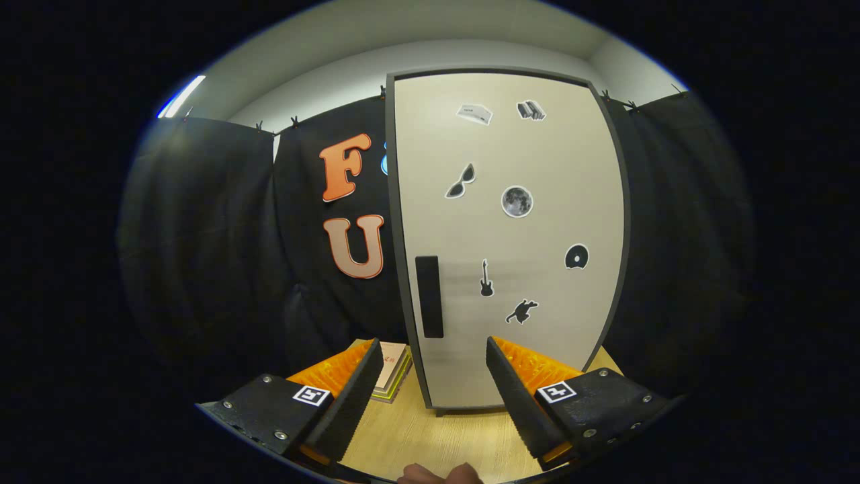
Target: Open the shoe cabinet door, grab the shoes and put them into the shoe cabinet, then close the shoe cabinet door.
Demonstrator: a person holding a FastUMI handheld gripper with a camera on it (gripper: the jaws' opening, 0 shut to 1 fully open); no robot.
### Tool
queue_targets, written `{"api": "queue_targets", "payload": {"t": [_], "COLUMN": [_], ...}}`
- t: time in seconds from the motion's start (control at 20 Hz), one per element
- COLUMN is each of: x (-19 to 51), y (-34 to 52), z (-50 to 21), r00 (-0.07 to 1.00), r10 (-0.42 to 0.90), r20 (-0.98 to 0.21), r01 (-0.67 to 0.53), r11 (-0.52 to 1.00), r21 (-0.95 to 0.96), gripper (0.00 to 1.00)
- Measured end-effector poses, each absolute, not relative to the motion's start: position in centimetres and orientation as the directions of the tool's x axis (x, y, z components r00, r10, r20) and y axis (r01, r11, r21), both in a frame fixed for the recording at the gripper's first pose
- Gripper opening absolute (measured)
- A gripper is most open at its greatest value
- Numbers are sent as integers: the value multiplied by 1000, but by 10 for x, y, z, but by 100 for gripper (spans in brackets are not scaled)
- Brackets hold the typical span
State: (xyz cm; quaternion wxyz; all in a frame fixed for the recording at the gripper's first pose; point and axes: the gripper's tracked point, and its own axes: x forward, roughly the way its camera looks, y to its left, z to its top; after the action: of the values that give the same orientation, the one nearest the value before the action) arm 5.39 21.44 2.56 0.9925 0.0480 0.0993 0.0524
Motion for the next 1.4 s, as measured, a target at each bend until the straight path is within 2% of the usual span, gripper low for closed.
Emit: {"api": "queue_targets", "payload": {"t": [0.25, 0.4, 0.7, 0.9, 1.4], "x": [-6, -36, -97, -121, -134], "y": [205, 179, 151, 138, 130], "z": [50, 57, 81, 95, 126], "r00": [981, 989, 982, 977, 987], "r10": [150, 125, 186, 208, 127], "r20": [-124, -84, -10, 43, 101], "r01": [-139, -121, -185, -212, -143], "r11": [986, 992, 981, 971, 975], "r21": [95, 42, 59, 114, 171], "gripper": [96, 96, 96, 96, 96]}}
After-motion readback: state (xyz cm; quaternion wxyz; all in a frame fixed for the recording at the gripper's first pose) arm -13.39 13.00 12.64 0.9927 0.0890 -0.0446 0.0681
